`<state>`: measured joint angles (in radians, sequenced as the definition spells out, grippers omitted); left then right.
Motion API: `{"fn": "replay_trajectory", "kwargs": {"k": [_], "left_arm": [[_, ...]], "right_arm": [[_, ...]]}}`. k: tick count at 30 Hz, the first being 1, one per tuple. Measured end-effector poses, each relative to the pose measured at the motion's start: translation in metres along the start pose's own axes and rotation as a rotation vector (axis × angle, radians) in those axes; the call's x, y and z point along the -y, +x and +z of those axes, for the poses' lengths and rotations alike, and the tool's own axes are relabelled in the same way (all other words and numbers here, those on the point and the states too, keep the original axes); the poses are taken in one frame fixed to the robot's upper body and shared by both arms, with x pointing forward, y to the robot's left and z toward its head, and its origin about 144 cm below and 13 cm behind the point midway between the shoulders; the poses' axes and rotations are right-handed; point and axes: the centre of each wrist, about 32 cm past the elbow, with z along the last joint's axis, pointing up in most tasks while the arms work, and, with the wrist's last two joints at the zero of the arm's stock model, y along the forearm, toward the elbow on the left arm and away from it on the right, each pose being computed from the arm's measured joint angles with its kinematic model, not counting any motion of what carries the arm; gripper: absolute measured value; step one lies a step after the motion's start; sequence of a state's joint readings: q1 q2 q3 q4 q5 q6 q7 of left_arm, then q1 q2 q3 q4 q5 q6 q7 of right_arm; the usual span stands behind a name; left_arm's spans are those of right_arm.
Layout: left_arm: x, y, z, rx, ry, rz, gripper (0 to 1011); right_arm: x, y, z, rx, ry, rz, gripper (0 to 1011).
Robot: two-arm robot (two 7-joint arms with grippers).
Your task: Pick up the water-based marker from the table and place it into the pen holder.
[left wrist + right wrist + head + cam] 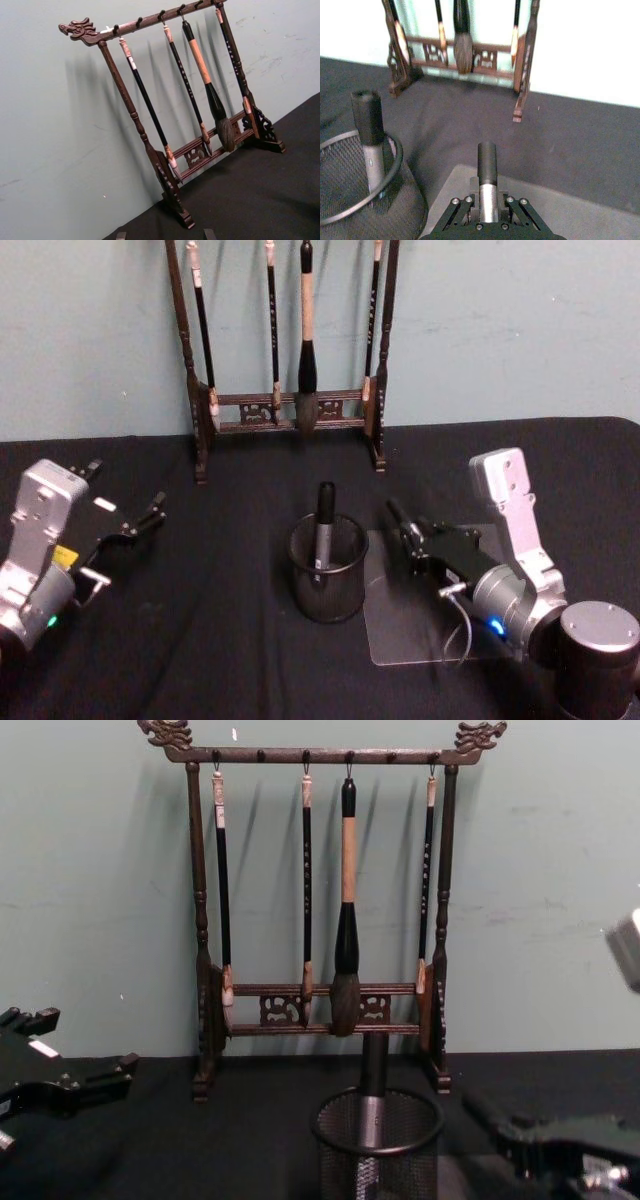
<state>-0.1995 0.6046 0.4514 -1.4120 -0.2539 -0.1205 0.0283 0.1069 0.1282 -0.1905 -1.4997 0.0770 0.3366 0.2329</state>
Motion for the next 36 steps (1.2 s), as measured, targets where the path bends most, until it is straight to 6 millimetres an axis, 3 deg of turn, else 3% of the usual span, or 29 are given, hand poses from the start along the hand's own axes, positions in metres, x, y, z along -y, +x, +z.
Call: {"fn": "replay_trajectory", "kwargs": {"k": [14, 23, 36], "left_arm": [[0.0, 0.0, 0.0, 0.0, 0.0, 0.0, 1001], [0.0, 0.0, 0.0, 0.0, 0.0, 0.0, 1001], [0.0, 0.0, 0.0, 0.0, 0.0, 0.0, 1001]], "right_arm": [[-0.006, 0.011, 0.033, 0.045, 0.248, 0.053, 209], [-0.012, -0.001, 0.05, 0.066, 0.352, 0.158, 209], [-0.022, -0.02, 0.054, 0.055, 0.392, 0.291, 209]]}}
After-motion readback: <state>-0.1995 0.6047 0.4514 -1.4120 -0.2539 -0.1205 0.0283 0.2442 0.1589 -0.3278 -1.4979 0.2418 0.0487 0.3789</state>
